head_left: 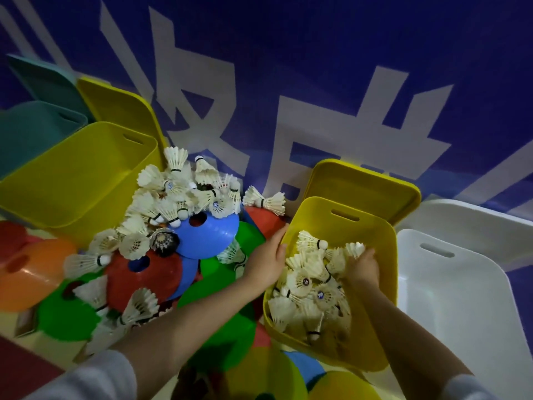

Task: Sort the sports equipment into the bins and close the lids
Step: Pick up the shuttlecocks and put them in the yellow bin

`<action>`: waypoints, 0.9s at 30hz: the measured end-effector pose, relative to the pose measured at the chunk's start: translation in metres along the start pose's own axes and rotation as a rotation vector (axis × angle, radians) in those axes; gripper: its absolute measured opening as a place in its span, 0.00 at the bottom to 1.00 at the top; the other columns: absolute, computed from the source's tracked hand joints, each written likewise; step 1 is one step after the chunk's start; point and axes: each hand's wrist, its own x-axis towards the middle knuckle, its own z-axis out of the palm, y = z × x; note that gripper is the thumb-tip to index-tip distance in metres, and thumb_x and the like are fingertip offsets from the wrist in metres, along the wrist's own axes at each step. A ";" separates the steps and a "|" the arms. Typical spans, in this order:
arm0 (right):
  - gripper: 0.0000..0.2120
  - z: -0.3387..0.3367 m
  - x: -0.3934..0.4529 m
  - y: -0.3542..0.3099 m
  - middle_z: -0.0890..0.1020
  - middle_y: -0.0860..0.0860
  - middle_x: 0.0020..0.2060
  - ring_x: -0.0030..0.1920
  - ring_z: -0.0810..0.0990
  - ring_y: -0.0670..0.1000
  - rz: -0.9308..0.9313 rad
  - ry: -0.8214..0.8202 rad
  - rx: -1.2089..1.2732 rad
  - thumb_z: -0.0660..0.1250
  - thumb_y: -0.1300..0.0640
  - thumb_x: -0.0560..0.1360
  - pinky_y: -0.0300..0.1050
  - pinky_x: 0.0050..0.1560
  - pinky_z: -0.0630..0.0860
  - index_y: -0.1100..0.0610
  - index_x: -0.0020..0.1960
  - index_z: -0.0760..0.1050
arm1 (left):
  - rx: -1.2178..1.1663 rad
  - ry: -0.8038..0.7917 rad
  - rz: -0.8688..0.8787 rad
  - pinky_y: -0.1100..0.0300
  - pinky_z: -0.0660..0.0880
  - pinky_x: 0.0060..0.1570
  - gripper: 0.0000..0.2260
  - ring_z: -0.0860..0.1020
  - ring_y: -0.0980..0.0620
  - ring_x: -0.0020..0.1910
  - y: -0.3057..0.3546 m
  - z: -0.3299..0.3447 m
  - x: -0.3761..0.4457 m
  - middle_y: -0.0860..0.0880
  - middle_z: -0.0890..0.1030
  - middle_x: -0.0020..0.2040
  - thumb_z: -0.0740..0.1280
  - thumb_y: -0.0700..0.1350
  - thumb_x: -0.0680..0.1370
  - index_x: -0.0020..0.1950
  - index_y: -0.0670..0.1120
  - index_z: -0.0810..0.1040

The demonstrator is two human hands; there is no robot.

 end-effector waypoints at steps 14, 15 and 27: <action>0.21 0.020 -0.007 0.008 0.74 0.64 0.61 0.62 0.72 0.64 0.028 -0.042 0.196 0.52 0.52 0.83 0.54 0.61 0.69 0.66 0.68 0.65 | -0.108 0.010 0.009 0.59 0.77 0.55 0.21 0.75 0.56 0.61 -0.010 0.008 0.004 0.56 0.72 0.69 0.56 0.49 0.82 0.75 0.58 0.60; 0.21 0.015 -0.013 0.004 0.72 0.64 0.63 0.63 0.71 0.64 0.009 -0.030 0.153 0.52 0.52 0.82 0.54 0.62 0.68 0.65 0.69 0.64 | -0.106 0.010 0.007 0.59 0.76 0.55 0.21 0.75 0.56 0.62 -0.009 0.008 0.003 0.56 0.72 0.70 0.56 0.49 0.82 0.75 0.57 0.60; 0.16 -0.011 -0.156 -0.068 0.78 0.49 0.59 0.58 0.75 0.45 -0.530 0.080 0.240 0.59 0.54 0.80 0.34 0.51 0.69 0.55 0.66 0.73 | -0.210 -0.273 -0.021 0.51 0.72 0.62 0.19 0.75 0.47 0.61 -0.011 -0.060 -0.003 0.50 0.72 0.67 0.52 0.51 0.83 0.75 0.55 0.62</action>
